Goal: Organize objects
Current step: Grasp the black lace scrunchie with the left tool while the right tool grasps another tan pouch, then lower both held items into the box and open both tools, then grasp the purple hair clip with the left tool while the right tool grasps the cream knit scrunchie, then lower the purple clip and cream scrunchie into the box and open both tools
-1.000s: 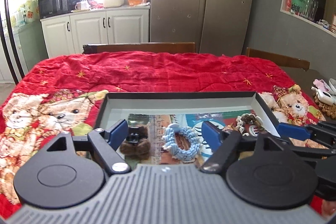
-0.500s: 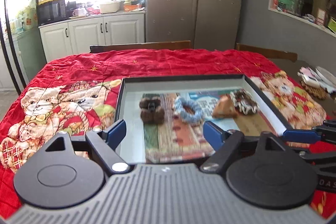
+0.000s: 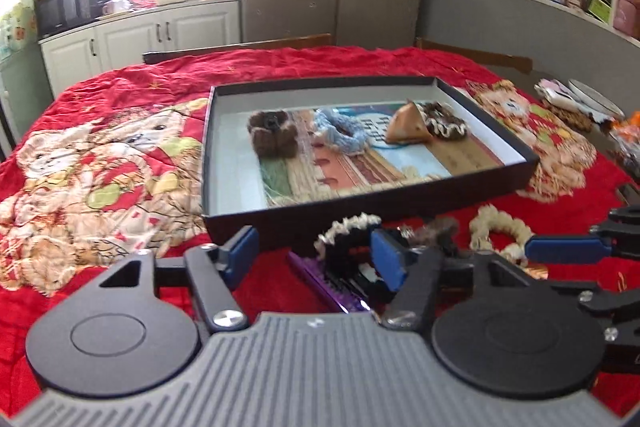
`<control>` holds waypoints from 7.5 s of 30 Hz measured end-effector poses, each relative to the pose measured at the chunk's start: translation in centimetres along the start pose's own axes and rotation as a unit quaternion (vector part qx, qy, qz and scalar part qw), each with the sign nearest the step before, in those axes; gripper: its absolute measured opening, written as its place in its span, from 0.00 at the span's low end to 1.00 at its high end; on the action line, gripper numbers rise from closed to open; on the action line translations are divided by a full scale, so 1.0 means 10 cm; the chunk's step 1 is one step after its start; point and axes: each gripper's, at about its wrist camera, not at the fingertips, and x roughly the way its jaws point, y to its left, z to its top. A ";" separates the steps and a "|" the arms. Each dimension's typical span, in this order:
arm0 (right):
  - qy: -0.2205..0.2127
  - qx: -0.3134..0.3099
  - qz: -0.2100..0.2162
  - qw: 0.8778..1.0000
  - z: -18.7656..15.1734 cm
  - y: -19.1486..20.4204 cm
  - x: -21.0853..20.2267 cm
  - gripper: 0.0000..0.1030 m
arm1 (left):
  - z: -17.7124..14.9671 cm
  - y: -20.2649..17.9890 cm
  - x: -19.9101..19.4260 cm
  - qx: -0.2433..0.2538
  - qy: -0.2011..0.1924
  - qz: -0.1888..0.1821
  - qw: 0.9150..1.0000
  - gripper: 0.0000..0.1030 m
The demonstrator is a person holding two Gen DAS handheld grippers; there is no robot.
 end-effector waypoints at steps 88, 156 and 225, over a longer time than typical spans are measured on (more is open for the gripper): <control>-0.010 0.078 -0.011 0.997 0.89 -0.83 1.38 0.27 | 0.70 0.10 1.10 -0.043 0.029 0.046 0.998 0.41; 0.049 0.008 -0.053 0.997 0.02 -0.66 0.55 0.20 | -0.14 -0.11 0.25 -0.056 0.045 0.058 0.996 0.28; 0.007 0.107 -0.108 0.988 0.63 -1.36 1.09 0.12 | 0.58 0.20 0.95 -0.079 0.036 0.055 0.995 0.23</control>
